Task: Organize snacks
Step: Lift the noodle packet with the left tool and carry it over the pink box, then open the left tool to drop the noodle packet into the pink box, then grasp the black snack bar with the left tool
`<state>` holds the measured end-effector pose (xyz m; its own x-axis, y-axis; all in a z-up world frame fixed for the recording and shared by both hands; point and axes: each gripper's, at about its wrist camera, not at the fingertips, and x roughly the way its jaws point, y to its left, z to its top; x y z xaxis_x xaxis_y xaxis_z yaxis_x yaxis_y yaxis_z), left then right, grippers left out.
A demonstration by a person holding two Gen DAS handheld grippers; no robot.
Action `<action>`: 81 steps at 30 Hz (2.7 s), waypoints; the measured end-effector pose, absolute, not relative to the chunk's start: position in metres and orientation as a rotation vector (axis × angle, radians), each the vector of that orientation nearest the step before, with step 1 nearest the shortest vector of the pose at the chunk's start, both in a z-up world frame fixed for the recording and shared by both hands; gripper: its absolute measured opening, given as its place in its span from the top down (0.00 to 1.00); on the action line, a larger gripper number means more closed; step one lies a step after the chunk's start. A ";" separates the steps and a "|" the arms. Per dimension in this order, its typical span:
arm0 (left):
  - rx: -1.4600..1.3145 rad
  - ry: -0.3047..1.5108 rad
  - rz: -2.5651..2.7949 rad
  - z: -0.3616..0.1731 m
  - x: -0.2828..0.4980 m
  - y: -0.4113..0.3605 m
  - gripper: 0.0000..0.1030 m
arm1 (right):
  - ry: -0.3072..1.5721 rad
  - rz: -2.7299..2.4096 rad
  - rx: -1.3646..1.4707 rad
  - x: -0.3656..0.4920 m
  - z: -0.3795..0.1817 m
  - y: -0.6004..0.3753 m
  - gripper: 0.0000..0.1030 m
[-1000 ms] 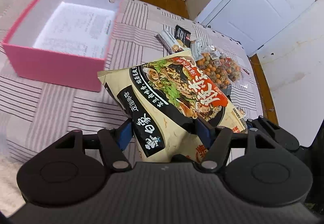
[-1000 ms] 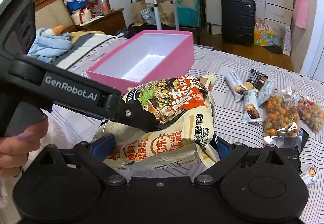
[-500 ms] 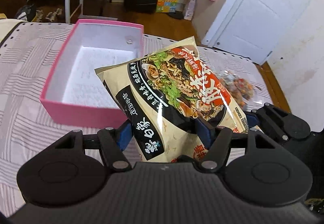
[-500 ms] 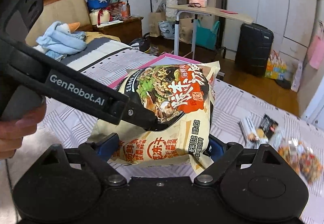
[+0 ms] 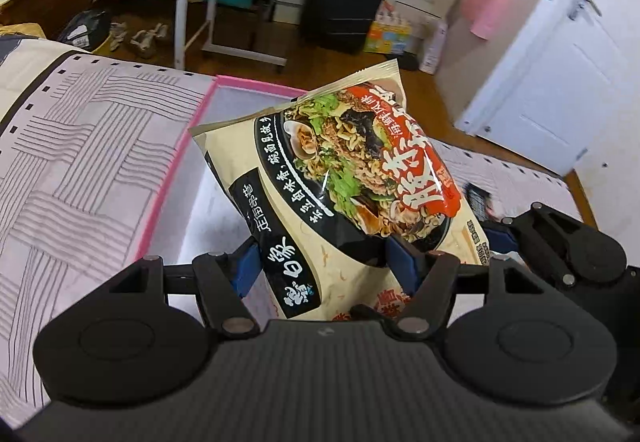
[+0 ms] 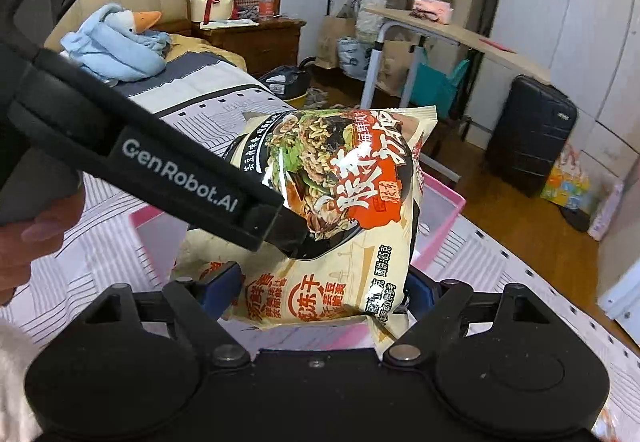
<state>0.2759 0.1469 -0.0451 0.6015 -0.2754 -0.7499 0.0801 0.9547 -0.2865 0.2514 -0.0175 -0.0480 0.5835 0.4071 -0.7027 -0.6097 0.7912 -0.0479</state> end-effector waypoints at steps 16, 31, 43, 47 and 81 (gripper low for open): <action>-0.240 0.983 -0.072 -0.108 0.326 0.144 0.37 | 0.776 0.798 -0.617 0.311 -0.089 0.009 0.18; -0.414 1.111 -0.107 -0.127 0.336 0.156 0.36 | 0.782 0.817 -0.724 0.320 -0.090 0.014 0.17; -0.302 0.998 -0.099 -0.109 0.324 0.155 0.35 | 0.734 0.632 -0.589 0.294 -0.072 -0.002 0.17; -0.257 0.918 -0.118 -0.079 0.300 0.158 0.35 | 0.723 0.623 -0.484 0.261 -0.054 -0.019 0.17; 0.016 1.029 -0.702 -0.073 0.183 -0.104 0.39 | 1.001 0.326 -0.027 0.100 -0.084 -0.258 0.16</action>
<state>0.1834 -0.1036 -0.0734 0.3193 -0.5269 -0.7877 0.5409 0.7838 -0.3050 0.1000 -0.2578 -0.0842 0.4952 0.2563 -0.8301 -0.2811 0.9513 0.1261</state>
